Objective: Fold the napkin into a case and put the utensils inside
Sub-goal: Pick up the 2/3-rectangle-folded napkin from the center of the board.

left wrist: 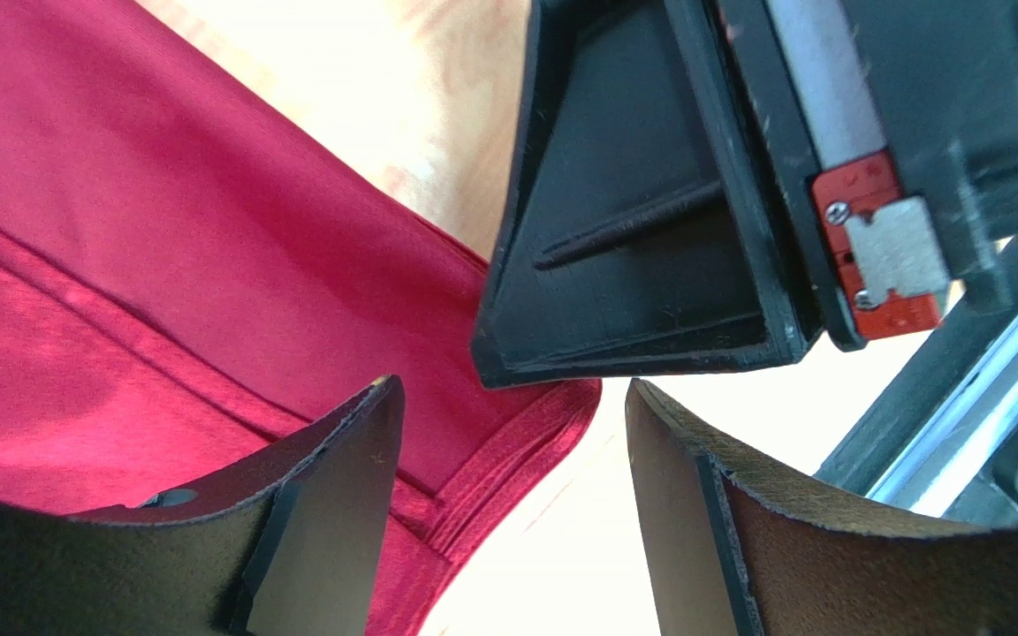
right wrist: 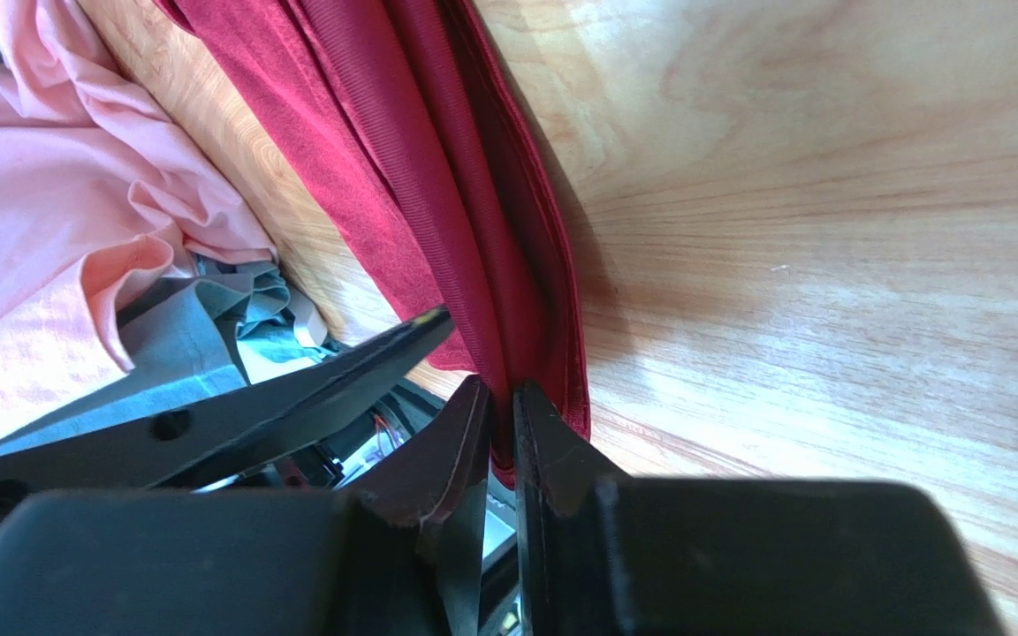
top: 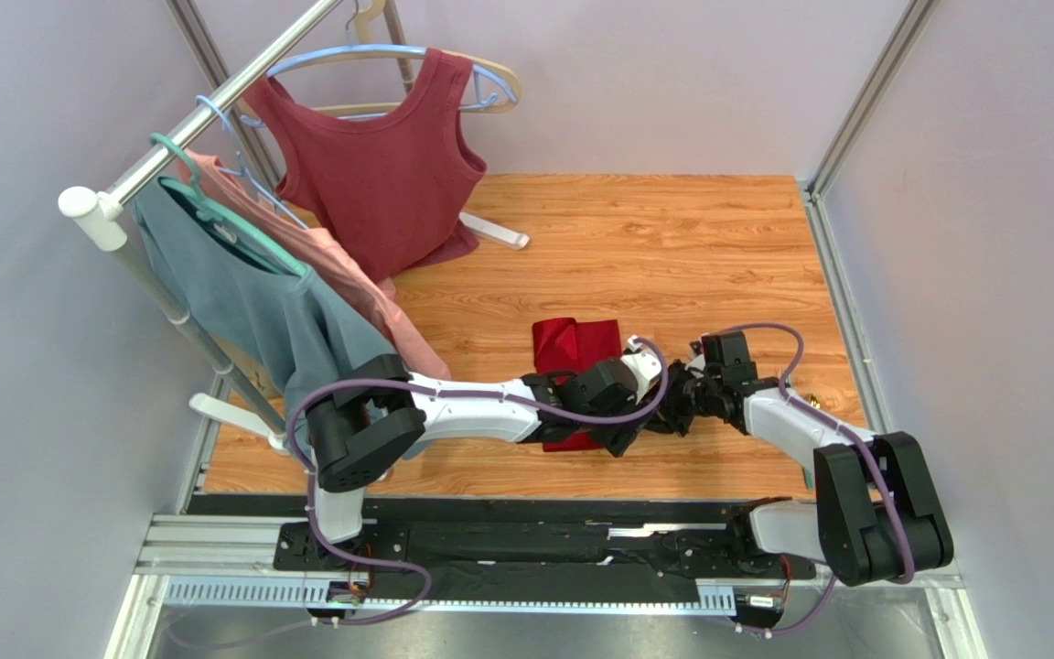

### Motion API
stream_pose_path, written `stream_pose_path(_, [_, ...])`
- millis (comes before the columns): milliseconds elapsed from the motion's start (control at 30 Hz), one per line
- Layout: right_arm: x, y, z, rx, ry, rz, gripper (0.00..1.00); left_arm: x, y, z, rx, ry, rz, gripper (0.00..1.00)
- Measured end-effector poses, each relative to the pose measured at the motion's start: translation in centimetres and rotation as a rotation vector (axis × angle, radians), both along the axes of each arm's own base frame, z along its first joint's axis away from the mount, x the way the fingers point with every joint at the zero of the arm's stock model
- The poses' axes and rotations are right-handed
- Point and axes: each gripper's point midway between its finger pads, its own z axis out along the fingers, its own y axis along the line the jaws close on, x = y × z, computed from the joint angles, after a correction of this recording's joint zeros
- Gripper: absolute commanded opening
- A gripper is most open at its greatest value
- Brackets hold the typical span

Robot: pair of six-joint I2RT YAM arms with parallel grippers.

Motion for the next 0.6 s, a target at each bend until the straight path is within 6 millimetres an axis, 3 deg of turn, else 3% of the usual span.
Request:
stream_pose_path(67, [-0.1, 0.0, 0.0, 0.003, 0.008, -0.006, 0.15, -0.2, 0.0, -0.5, 0.011, 0.004, -0.004, 0.71])
stream_pose_path(167, [0.0, 0.1, 0.0, 0.009, 0.012, -0.015, 0.16, -0.3, 0.2, -0.9, 0.026, 0.002, 0.003, 0.62])
stream_pose_path(267, [0.0, 0.1, 0.2, 0.018, 0.008, -0.020, 0.29, 0.2, 0.7, -1.1, 0.044, -0.013, 0.035, 0.40])
stream_pose_path(300, [0.1, 0.2, 0.3, 0.020, 0.006, -0.022, 0.42, 0.3, 0.8, -1.1, 0.048, -0.016, 0.047, 0.25])
stream_pose_path(400, [0.2, 0.0, 0.3, 0.008, -0.005, -0.017, 0.59, 0.7, 1.1, -1.2, 0.058, -0.028, 0.073, 0.07])
stream_pose_path(500, [0.8, -0.5, 0.7, -0.027, -0.032, 0.007, 0.70, 1.0, 1.5, -1.3, 0.066, -0.040, 0.089, 0.00])
stream_pose_path(600, [2.9, -1.0, 2.0, -0.069, -0.106, 0.047, 0.71, 1.0, 2.0, -1.4, 0.076, -0.045, 0.097, 0.00])
